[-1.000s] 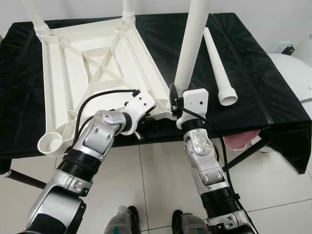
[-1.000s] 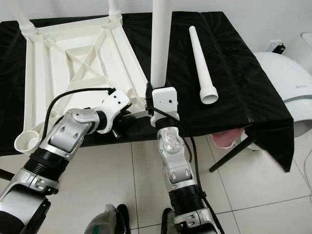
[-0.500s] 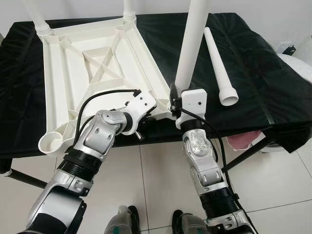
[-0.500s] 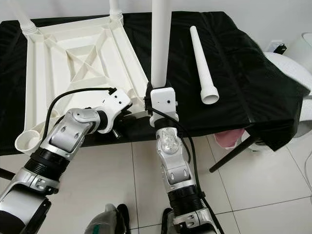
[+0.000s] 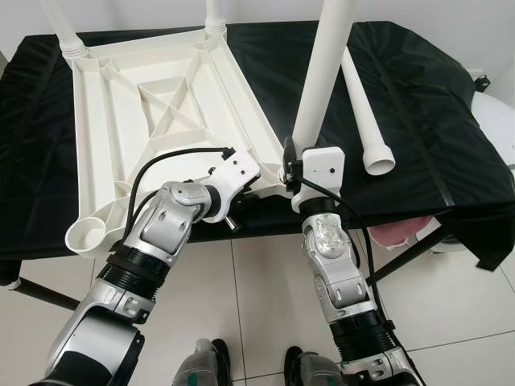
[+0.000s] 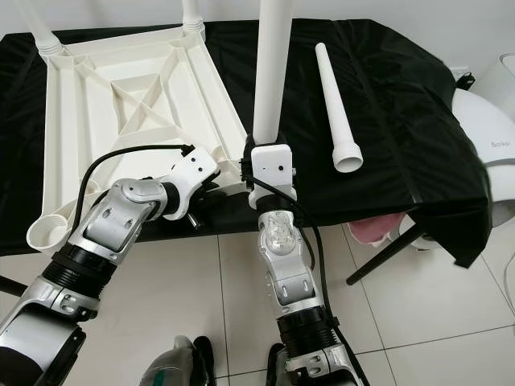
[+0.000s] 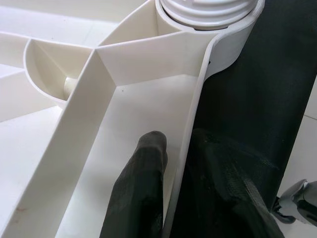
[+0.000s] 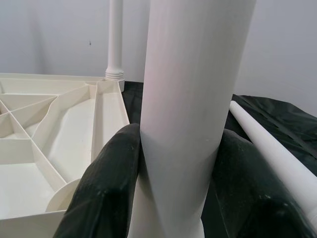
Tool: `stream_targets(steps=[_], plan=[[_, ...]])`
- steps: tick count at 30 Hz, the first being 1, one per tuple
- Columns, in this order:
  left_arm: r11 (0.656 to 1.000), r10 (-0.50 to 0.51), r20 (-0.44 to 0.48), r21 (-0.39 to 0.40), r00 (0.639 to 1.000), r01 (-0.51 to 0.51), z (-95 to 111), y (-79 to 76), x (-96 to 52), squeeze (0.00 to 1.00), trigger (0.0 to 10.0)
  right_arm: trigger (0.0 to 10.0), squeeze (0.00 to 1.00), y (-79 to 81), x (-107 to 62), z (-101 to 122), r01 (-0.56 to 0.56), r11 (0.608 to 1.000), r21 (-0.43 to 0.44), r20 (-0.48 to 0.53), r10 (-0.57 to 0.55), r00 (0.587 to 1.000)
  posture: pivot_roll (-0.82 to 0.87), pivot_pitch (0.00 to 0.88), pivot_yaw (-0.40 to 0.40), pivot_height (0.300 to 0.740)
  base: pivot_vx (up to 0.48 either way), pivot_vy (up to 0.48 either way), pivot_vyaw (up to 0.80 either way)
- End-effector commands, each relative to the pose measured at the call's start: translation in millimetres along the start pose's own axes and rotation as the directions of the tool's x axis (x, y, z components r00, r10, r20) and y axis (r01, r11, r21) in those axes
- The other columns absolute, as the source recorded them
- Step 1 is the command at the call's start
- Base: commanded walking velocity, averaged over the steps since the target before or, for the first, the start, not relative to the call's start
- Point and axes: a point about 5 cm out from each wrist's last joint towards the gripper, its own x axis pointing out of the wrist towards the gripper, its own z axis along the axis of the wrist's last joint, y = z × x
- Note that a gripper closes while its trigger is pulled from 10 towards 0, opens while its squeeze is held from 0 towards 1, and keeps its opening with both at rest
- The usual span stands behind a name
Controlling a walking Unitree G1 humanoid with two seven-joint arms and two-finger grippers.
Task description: Building children table
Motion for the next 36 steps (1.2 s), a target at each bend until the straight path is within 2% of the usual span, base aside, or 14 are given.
stream_targets(steps=[1, 3, 11, 36], plan=[[0.996, 0.068, 0.051, 0.061, 0.996, -0.071, 15.1, 8.7, -7.6, 0.0, 10.0, 10.0, 0.0, -28.2, -5.0, -20.8, 0.164, 0.986, -0.039, -0.107, -0.167, 0.98, -0.09, 0.174, 0.005, 0.74, 0.0, 0.0, 0.0], [0.996, 0.067, 0.051, 0.062, 0.996, -0.07, 15.0, 8.5, -7.6, 0.0, 10.0, 10.0, 0.0, -31.0, -4.4, -18.9, 0.186, 0.982, 0.001, -0.097, -0.185, 0.978, -0.09, 0.171, 0.006, 0.74, 0.0, 0.0, 0.0], [0.996, 0.062, 0.054, 0.067, 0.997, -0.066, 16.0, 7.3, -6.7, 0.0, 10.0, 10.0, 0.0, -32.4, -3.3, -19.0, 0.173, 0.985, -0.027, -0.096, -0.175, 0.98, -0.09, 0.168, 0.007, 0.74, 0.0, 0.0, 0.0], [0.995, 0.067, 0.051, 0.065, 0.996, -0.07, 15.3, 7.9, -7.3, 0.0, 10.0, 10.0, 0.0, -31.9, -4.9, -20.7, 0.171, 0.985, -0.034, -0.104, -0.174, 0.979, -0.09, 0.179, 0.005, 0.74, 0.0, 0.0, 0.0]])
